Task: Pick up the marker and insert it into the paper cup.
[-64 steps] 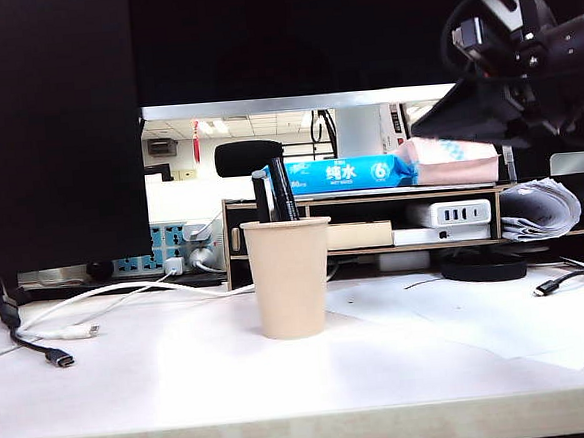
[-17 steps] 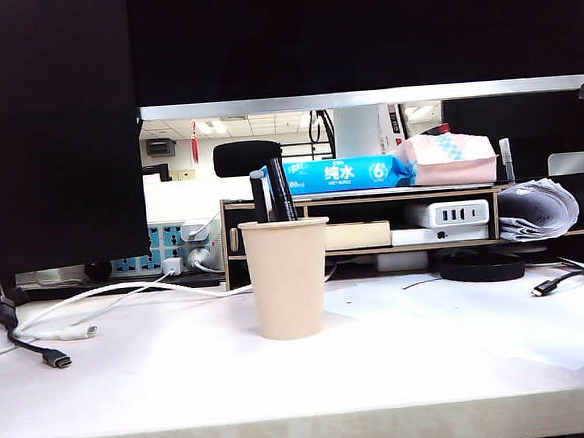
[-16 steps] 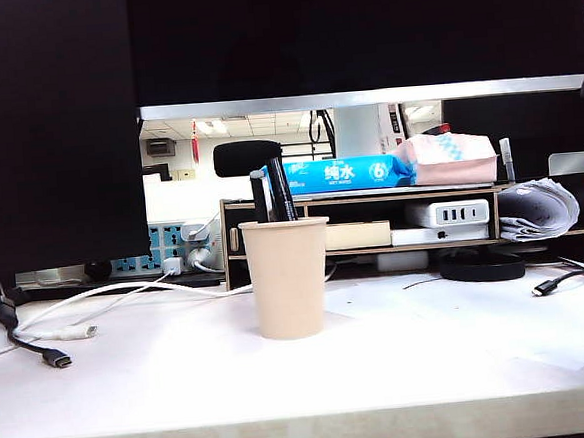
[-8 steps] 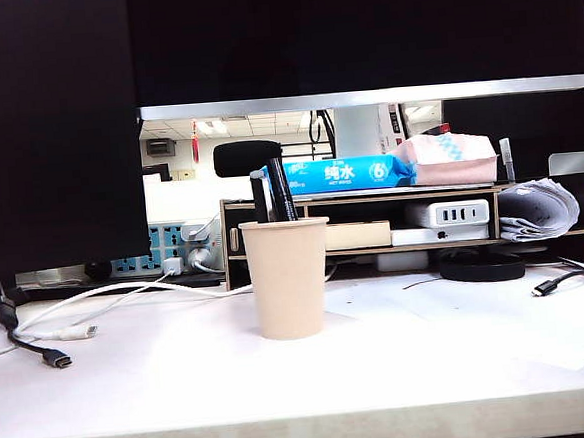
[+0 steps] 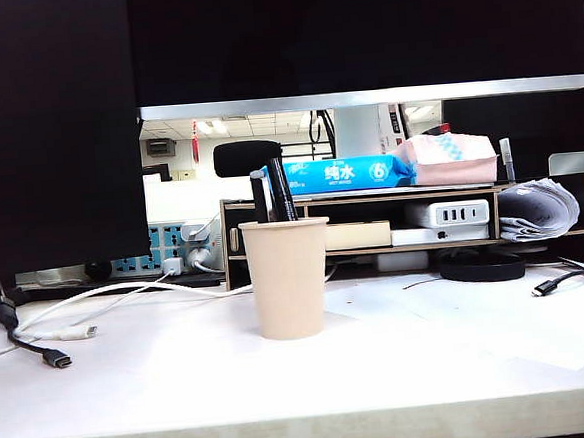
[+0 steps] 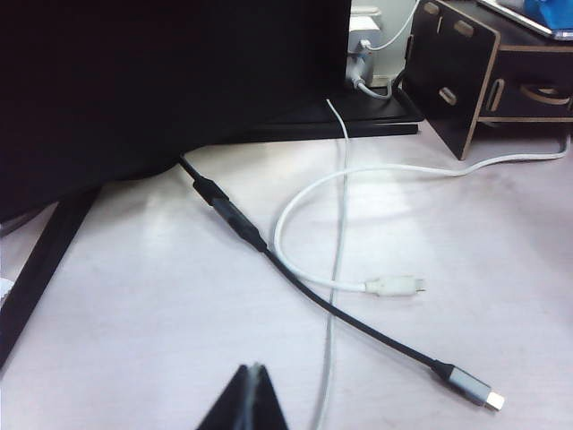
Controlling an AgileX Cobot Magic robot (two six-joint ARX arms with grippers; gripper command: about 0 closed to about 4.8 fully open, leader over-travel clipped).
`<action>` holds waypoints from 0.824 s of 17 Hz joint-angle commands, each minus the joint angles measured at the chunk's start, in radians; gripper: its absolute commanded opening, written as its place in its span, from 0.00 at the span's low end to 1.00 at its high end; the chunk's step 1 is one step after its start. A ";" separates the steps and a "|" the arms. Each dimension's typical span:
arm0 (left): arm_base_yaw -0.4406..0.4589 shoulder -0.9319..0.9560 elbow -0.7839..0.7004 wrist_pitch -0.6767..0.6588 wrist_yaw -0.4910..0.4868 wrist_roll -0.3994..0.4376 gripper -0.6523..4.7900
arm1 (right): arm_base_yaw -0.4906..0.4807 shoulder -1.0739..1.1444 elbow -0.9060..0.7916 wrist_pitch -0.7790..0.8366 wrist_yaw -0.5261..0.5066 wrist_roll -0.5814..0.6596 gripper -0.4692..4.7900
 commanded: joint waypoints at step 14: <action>0.002 0.000 -0.003 -0.011 0.003 0.004 0.11 | 0.084 -0.208 0.003 -0.686 0.325 -0.002 0.09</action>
